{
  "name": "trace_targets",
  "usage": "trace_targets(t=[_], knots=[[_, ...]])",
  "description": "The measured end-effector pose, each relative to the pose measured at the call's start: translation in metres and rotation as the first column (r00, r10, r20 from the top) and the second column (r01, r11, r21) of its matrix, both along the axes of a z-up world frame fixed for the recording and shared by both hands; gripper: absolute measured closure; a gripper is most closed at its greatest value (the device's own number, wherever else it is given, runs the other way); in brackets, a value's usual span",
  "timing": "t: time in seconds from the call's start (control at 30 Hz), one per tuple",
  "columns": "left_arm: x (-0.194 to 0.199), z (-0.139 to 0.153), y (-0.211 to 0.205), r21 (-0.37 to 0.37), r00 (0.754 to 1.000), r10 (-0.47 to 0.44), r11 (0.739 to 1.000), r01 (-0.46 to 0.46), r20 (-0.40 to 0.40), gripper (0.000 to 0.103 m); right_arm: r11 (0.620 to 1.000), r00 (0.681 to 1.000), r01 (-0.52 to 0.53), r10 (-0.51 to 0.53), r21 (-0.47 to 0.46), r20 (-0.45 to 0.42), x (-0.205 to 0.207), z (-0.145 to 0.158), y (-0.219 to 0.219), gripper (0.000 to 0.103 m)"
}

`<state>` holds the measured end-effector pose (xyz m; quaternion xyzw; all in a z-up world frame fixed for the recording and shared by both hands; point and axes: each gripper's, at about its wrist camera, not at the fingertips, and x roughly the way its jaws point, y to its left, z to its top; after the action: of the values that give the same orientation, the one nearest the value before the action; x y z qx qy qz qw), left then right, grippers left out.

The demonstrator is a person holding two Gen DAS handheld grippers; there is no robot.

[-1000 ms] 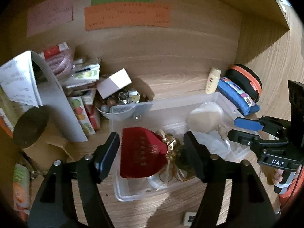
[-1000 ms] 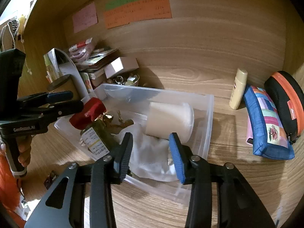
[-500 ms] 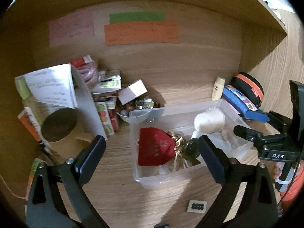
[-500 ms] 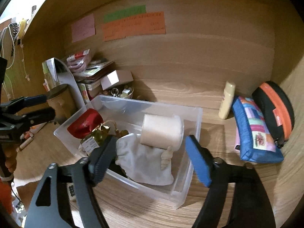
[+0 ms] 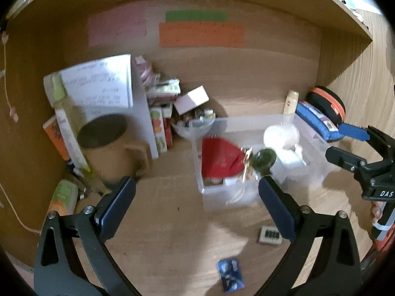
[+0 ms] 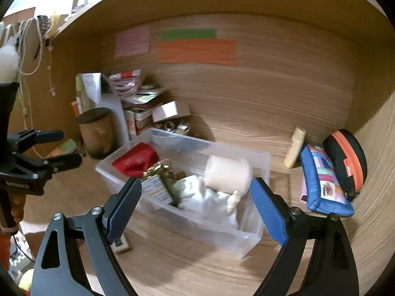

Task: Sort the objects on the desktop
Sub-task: 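Move the left tool to the blue card pack and the right tool to the domino tile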

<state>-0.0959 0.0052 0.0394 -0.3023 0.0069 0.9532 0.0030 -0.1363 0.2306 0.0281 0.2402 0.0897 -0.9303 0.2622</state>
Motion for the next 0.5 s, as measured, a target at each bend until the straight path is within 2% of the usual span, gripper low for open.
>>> trace_targets(t=[0.17, 0.37, 0.5], knots=[[0.011, -0.02, -0.007, 0.016, 0.999, -0.006, 1.0, 0.005, 0.053, 0.002, 0.999, 0.999, -0.05, 0.05, 0.02, 0.007, 0.013, -0.01, -0.014, 0.015], [0.028, -0.046, -0.004, 0.006, 0.993, -0.031, 1.0, 0.031, 0.112, 0.002, 0.988, 0.988, -0.138, 0.133, 0.064, 0.079, 0.023, -0.036, -0.038, 0.017], [0.036, -0.056, -0.004, 0.033, 0.99, -0.046, 0.999, 0.042, 0.13, 0.002, 0.974, 0.975, -0.202, 0.189, 0.107, 0.119, 0.029, -0.054, -0.054, 0.018]])
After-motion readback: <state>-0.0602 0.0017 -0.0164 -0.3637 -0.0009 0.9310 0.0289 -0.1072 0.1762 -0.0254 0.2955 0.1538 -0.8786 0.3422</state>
